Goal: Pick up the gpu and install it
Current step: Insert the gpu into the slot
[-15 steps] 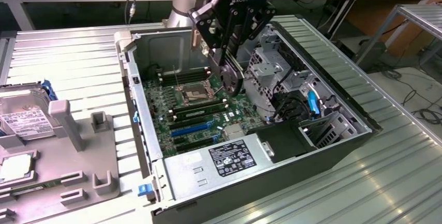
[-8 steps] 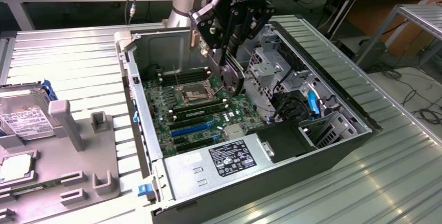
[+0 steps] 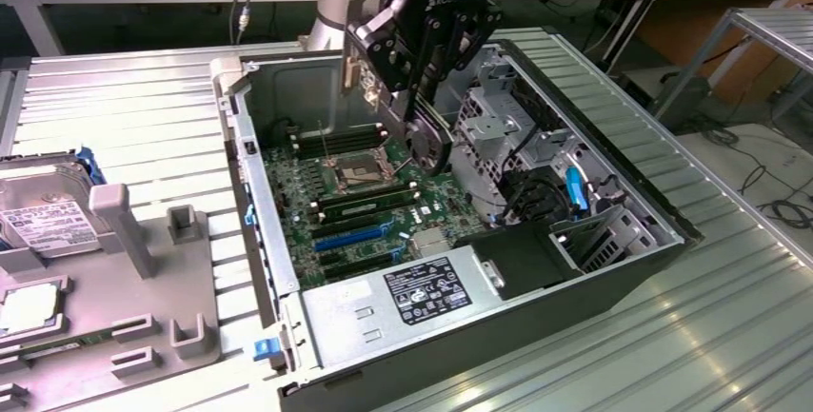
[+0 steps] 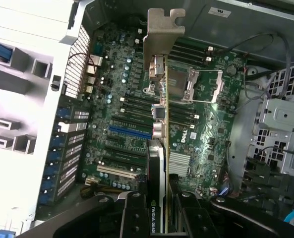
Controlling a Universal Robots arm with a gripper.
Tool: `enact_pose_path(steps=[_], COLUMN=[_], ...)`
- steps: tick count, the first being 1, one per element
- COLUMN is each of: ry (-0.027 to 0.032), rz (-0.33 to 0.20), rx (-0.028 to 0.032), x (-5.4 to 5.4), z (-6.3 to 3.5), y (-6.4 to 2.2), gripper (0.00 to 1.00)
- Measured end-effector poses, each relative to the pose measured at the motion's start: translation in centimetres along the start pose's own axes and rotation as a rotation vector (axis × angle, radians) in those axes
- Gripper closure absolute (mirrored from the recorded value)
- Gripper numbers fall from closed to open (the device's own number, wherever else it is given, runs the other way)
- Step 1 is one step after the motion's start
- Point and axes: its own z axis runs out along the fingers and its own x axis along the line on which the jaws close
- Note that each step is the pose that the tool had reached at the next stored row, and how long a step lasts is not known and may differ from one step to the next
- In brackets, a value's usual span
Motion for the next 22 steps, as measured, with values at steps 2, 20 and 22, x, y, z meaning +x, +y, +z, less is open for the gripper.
enact_pose_path(steps=[2,20,22], ry=[0.0005,0.0063,0.0071], rz=[-0.01,-0.129,-0.145], rx=[-0.0004,-0.0047,-0.0053], x=[0.0,0.0,0.0], z=[0.0,0.0,0.0], y=[0.0,0.0,0.0], gripper=[0.73,0.73,0.73])
